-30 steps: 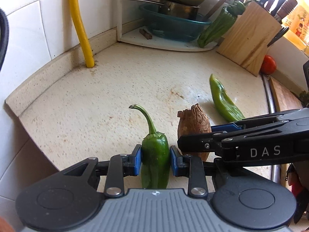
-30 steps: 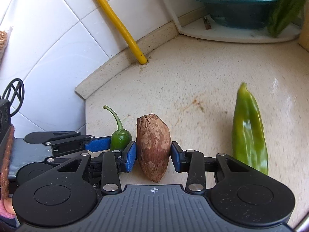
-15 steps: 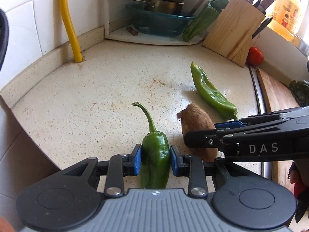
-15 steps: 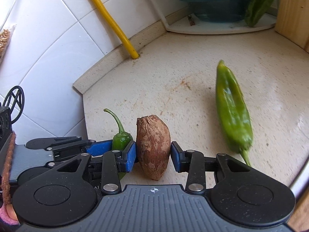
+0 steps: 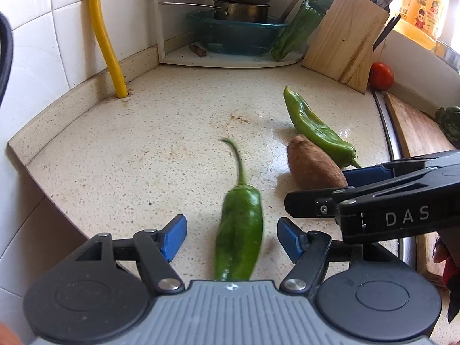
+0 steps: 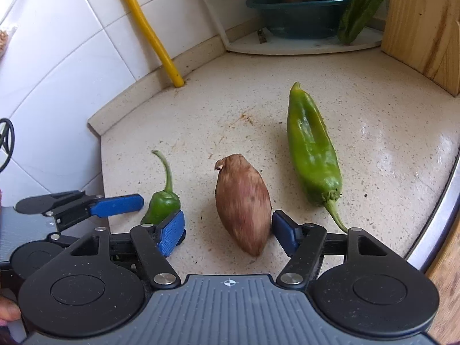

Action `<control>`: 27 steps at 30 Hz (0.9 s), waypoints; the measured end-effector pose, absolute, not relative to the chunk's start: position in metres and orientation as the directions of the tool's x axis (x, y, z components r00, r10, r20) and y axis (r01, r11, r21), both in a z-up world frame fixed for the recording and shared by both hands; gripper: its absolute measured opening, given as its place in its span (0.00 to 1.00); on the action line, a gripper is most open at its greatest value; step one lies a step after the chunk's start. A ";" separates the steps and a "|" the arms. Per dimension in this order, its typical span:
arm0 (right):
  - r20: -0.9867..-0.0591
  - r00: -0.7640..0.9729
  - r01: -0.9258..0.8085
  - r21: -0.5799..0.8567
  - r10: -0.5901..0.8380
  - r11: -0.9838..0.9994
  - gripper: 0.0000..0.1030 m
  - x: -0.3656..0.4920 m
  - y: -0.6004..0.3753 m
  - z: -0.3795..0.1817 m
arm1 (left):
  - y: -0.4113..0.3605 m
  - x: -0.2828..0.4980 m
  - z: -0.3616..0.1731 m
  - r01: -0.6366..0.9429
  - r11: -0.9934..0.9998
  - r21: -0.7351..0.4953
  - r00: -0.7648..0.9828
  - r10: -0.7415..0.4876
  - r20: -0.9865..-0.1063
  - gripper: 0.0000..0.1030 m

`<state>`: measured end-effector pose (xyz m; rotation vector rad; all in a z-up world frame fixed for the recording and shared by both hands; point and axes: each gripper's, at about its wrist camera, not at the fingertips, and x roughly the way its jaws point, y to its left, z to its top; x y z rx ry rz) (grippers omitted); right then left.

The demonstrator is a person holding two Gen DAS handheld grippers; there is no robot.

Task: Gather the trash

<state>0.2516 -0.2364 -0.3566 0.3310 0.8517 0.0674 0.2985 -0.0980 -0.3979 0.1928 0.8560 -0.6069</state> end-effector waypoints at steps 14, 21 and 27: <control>-0.734 0.659 0.042 0.253 0.163 0.967 1.00 0.247 -0.230 -0.360 | -0.109 0.286 -0.403 0.575 0.818 -0.020 0.534 -0.393 -0.749 0.80; -0.709 0.673 0.019 0.302 0.211 0.953 1.00 0.242 -0.239 -0.360 | -0.110 0.282 -0.406 0.549 0.835 -0.025 0.551 -0.385 -0.741 0.87; -0.712 0.666 0.008 0.304 0.222 0.953 1.00 0.241 -0.240 -0.358 | -0.114 0.282 -0.409 0.539 0.842 -0.022 0.541 -0.366 -0.757 1.00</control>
